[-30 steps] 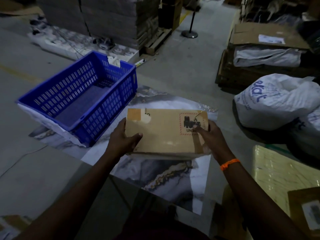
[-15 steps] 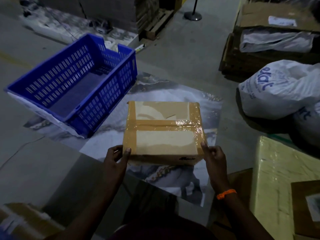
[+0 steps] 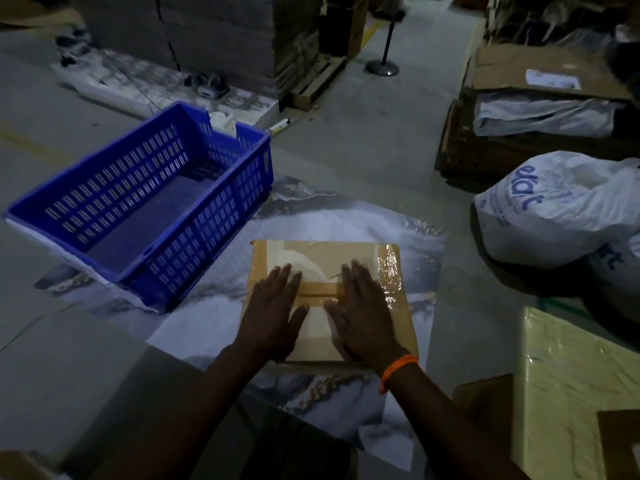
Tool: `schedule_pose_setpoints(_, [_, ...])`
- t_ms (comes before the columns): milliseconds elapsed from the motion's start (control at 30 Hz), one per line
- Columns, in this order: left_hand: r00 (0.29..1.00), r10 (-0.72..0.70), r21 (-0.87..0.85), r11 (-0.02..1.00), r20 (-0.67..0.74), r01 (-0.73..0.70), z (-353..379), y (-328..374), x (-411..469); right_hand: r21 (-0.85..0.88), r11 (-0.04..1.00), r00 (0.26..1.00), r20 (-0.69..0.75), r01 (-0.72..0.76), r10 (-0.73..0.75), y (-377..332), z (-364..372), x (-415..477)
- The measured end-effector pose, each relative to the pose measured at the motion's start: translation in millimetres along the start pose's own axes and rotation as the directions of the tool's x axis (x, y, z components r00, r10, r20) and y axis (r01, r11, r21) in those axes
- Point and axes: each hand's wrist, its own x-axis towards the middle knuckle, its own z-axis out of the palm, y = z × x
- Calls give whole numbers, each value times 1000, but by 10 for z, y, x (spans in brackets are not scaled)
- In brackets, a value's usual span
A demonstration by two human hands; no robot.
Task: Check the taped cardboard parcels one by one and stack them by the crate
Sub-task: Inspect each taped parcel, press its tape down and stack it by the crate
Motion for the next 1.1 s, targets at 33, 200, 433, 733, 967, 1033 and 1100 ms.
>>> schedule_pose_setpoints(33, [999, 13, 40, 999, 35, -15, 15, 13, 100, -24, 1000, 999, 46, 13, -11, -46, 25, 103])
schedule_pose_setpoints(200, [995, 59, 169, 983, 77, -71, 132, -34, 344, -133, 990, 995, 97, 51, -38, -99, 152, 299])
schedule_pose_setpoints(433, [993, 82, 175, 980, 89, -97, 217, -132, 377, -109, 991, 990, 123, 79, -65, -54, 148, 316])
schedule_pose_setpoints(733, [997, 72, 176, 982, -16, -69, 340, -163, -82, -46, 987, 988, -25, -153, 152, 177, 81, -80])
schedule_pose_setpoints(967, [999, 35, 221, 975, -30, -27, 384, -261, -311, -158, 973, 985, 9, -168, 172, 347, 0, -205])
schedule_pose_setpoints(1033, [1000, 20, 226, 974, -15, -16, 375, -251, -299, -182, 967, 983, 8, -177, 182, 286, 0, -171])
schedule_pose_setpoints(1100, [1000, 23, 222, 975, -20, -18, 366, -240, -306, -186, 965, 982, 12, -183, 189, 289, 5, -198])
